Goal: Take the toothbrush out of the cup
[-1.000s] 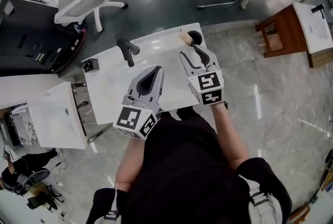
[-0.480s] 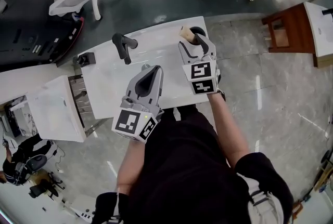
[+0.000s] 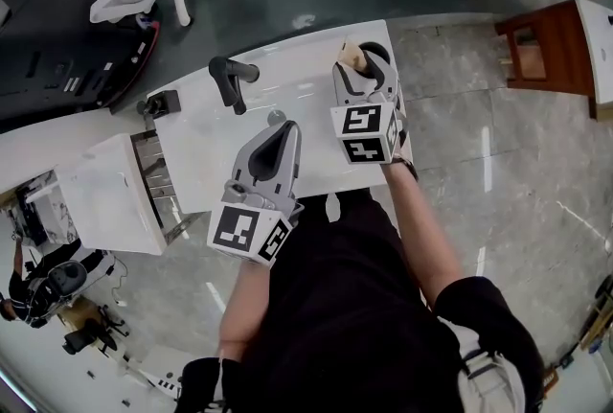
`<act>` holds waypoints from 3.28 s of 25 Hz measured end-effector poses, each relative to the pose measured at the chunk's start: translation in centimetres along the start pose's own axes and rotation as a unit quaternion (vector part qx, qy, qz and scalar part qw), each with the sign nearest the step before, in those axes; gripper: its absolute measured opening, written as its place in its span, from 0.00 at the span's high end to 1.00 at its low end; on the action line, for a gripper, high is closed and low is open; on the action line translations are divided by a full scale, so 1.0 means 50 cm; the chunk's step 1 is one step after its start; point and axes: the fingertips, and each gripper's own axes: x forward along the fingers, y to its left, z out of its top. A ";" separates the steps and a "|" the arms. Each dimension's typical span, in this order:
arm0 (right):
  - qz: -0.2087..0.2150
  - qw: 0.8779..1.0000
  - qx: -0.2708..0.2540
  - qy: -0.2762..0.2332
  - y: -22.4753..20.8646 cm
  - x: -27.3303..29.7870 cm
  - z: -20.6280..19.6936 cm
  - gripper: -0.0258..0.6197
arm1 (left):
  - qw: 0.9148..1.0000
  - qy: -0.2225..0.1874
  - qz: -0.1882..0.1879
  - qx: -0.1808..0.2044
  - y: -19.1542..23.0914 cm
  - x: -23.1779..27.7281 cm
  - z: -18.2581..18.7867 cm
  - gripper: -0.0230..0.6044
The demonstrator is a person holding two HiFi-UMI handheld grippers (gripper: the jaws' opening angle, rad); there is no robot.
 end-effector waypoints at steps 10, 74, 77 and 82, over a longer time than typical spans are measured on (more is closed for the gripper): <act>-0.019 1.000 0.001 0.003 -0.009 0.001 0.002 0.81 | 1.000 -0.006 -0.001 0.004 -0.010 -0.006 0.006 0.94; -0.153 0.902 0.227 -0.335 0.226 -0.641 0.155 0.90 | 0.949 -0.079 -0.296 0.074 0.025 -0.316 0.033 0.94; -0.145 0.900 0.232 -0.340 0.244 -0.651 0.138 0.90 | 0.946 -0.078 -0.306 0.076 0.008 -0.315 0.028 0.94; -0.142 0.901 0.235 -0.335 0.264 -0.667 0.108 0.90 | 0.943 -0.075 -0.314 0.080 -0.020 -0.316 0.022 0.94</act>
